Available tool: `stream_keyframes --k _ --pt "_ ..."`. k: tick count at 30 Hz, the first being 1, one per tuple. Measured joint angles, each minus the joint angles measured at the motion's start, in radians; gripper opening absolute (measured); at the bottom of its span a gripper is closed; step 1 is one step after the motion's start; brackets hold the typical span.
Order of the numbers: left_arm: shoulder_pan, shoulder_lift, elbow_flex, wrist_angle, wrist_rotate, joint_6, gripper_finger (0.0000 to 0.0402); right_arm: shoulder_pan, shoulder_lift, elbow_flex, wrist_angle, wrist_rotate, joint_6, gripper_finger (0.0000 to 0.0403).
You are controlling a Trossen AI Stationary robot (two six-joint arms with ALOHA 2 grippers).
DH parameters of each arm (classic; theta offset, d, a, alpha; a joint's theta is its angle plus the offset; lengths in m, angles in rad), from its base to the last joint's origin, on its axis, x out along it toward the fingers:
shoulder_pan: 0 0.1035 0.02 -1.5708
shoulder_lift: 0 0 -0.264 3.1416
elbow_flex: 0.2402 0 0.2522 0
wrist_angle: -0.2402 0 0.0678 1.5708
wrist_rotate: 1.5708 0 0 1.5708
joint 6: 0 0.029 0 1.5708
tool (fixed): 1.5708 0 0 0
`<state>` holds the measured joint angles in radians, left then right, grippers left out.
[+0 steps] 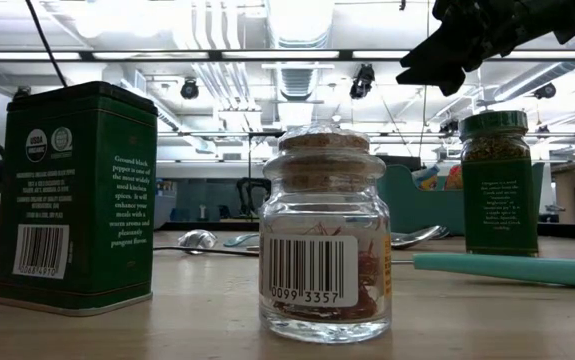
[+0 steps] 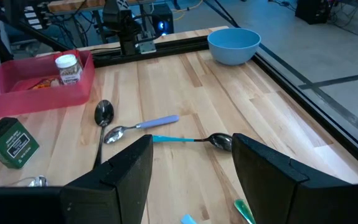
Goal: Pick & Place Food Item
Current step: Put the black seasoning can into the pink bin
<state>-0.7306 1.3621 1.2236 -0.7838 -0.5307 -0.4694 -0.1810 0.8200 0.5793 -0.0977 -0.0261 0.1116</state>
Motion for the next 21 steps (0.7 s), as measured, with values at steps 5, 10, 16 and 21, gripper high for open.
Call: stream_keyframes --k 5,10,16,21 --pt "0.050 0.074 -0.001 0.014 0.119 0.011 0.0319 0.000 0.000 0.000 0.000 0.000 0.000 0.0214" --pt "0.056 0.164 -0.001 0.111 0.192 0.102 0.0319 0.000 0.000 0.000 0.000 0.000 0.000 0.0214" --pt "0.055 0.259 0.005 0.166 0.211 0.141 0.0319 0.000 0.000 0.000 0.000 0.000 0.000 0.0214" --pt "0.054 0.316 0.016 0.193 0.237 0.164 0.0319 0.000 0.000 0.000 0.000 0.000 0.000 0.0214"
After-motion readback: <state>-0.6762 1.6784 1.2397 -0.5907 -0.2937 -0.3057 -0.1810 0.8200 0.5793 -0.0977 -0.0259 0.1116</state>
